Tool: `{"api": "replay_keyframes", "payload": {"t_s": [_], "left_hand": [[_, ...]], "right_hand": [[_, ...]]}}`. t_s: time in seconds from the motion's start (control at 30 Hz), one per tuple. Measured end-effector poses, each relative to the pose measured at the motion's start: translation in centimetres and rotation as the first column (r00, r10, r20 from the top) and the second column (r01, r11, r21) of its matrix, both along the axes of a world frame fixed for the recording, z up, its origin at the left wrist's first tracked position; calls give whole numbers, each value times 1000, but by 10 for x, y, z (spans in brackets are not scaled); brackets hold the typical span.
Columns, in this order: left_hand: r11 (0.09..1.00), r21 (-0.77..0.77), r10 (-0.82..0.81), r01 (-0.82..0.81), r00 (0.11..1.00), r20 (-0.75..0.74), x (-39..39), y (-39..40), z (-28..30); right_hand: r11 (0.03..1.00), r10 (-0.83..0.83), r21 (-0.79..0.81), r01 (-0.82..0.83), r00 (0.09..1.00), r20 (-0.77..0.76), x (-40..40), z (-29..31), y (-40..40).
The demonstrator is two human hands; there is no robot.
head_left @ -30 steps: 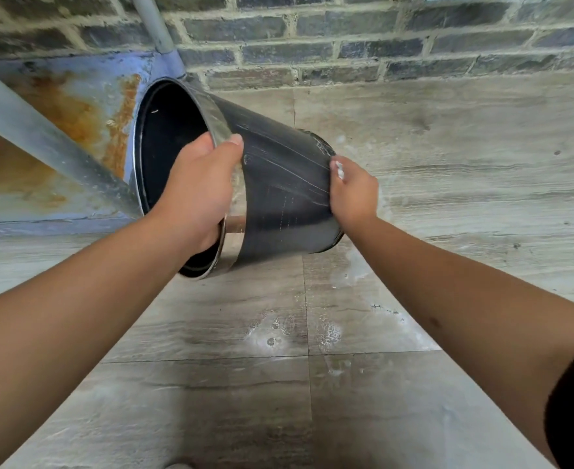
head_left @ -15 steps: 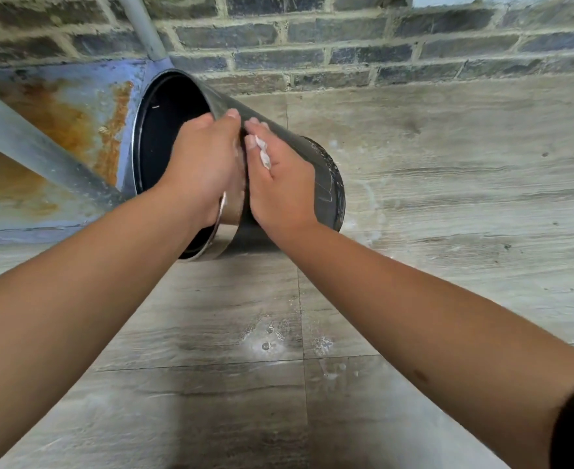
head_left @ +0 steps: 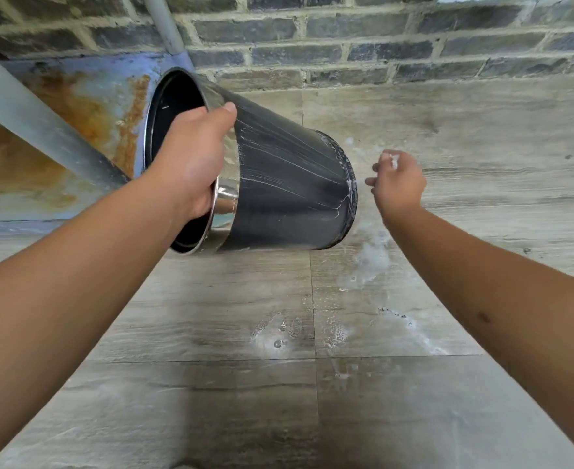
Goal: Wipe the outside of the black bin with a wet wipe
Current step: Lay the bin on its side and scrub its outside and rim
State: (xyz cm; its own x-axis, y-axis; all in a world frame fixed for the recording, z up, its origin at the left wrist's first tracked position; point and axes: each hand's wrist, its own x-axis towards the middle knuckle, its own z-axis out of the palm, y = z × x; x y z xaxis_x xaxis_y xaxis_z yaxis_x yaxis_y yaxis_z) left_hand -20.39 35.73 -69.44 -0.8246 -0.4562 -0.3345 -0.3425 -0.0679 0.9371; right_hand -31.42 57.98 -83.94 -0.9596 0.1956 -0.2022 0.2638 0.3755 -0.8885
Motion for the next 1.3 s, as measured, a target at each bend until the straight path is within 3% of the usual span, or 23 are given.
{"api": "replay_keyframes", "payload": {"t_s": [0.07, 0.17, 0.27, 0.43, 0.53, 0.63, 0.7, 0.8, 0.87, 0.93, 1.07, 1.2, 1.3], "left_hand": [[1000, -21, -9, 9, 1000, -17, 2, -3, -3], [999, -41, -25, 24, 1000, -13, 4, -5, -5], [996, -29, -85, 86, 996, 20, 6, -6, -5], [983, -18, -181, 180, 983, -27, 5, -2, -6], [982, -60, -182, 179, 983, -36, 1, -11, -4], [991, -54, -125, 125, 992, 9, -2, -26, -7], [998, -45, -48, 51, 997, 53, -3, -35, -7], [999, 27, -36, 34, 996, 85, -1, -46, -5], [996, 78, -56, 48, 993, 103, 1, -50, -8], [992, 117, -62, 51, 994, 88, 3, -48, -10], [979, 202, -14, 7, 999, 33, 8, -48, -17], [969, 246, 10, -14, 1000, 16, 16, -49, -24], [973, 228, 20, -24, 1000, 17, 22, -48, -28]], "right_hand": [[957, -43, -286, 47, 999, 18, -8, 18, -13], [895, 89, -438, -82, 996, -5, -7, 41, -46], [869, 174, -457, -191, 981, -81, -3, 60, -80], [847, 389, -252, -468, 869, -307, 16, 85, -115], [762, 492, -150, -630, 715, -497, 55, 85, -123], [706, 589, 48, -707, 548, -594, 92, 70, -121], [633, 682, 274, -724, 355, -639, 104, 59, -116], [365, 824, 514, -776, 12, -567, 122, 33, -105], [223, 884, 507, -833, -47, -465, 137, 18, -93], [231, 896, 483, -845, -9, -444, 141, 13, -80], [395, 821, 444, -804, 92, -564, 115, 44, -72], [690, 690, 229, -686, 529, -494, 52, 78, -64], [780, 617, 143, -609, 713, -332, 4, 80, -64]]}}
